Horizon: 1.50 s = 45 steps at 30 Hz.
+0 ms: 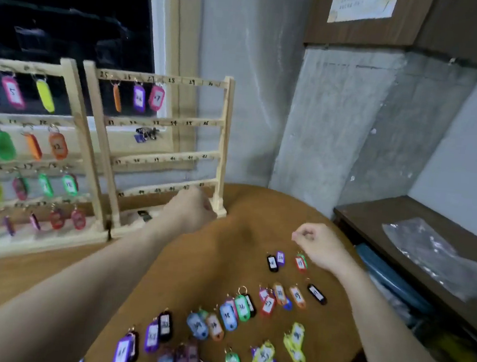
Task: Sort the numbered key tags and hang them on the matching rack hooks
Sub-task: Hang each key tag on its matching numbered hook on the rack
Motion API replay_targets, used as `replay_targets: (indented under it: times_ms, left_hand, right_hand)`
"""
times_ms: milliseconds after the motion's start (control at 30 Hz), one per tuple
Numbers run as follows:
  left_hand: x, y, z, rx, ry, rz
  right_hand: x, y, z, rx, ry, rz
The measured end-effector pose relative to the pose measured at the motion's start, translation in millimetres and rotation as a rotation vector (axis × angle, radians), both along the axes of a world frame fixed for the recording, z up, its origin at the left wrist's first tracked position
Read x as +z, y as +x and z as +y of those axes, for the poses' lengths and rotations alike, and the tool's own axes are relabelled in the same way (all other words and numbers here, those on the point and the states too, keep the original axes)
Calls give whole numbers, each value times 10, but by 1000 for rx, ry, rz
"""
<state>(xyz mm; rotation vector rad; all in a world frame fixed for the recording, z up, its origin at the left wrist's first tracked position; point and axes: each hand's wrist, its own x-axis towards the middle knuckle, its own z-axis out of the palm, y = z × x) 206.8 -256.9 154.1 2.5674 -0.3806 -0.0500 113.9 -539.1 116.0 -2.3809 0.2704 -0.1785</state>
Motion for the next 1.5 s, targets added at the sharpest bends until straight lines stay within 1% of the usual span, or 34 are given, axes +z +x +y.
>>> replay_targets:
  times_ms: [167,233,333,400,500,667,800,967,1100,1167,1300,1367,1500]
  left_hand:
    - [-650,-268,-626,-211,-5,136]
    - [-846,-279,-850,-229,-11,173]
    - [-1043,-237,-1100,-205,-70,189]
    - [-1129,-188,-1196,-207,-115,170]
    - [-1245,-113,-1254,-205,-177,149]
    - [-1401,0,-1251,-255,-206,89]
    - [-1459,5,-1238,-275,-252,15]
    - [-1527,50,-1225,-263,-321,-2]
    - [-1529,63,-1218,-236,-390,7]
    - [-1521,65,-1205,-216,-443,18]
    - [-1480,46,-1180,-192,-505,52]
    - [-1474,44,-1175,-189,-528,57]
    - [-1499,60,-1172,-192,-554,65]
  right_hand:
    - [-389,-317,-240,-80,-39,46]
    - [-510,-328,-202,-98,-58,32]
    - [-697,-294,-84,-105,-225,2]
    - [-779,-244,-23,-128,-293,-17]
    - [-860,-141,9,-173,-309,-36]
    - [-916,56,-98,-199,-371,-55]
    - [-914,140,-81,-152,-394,-13]
    - [-903,231,-31,-68,-427,41]
    - [-821,304,-36,-8,-343,120]
    - [-777,336,-29,12,-347,142]
    - [-791,274,20,45,-512,-9]
    - [-801,213,41,57,-507,-98]
    - [-780,148,43,32,-417,-206]
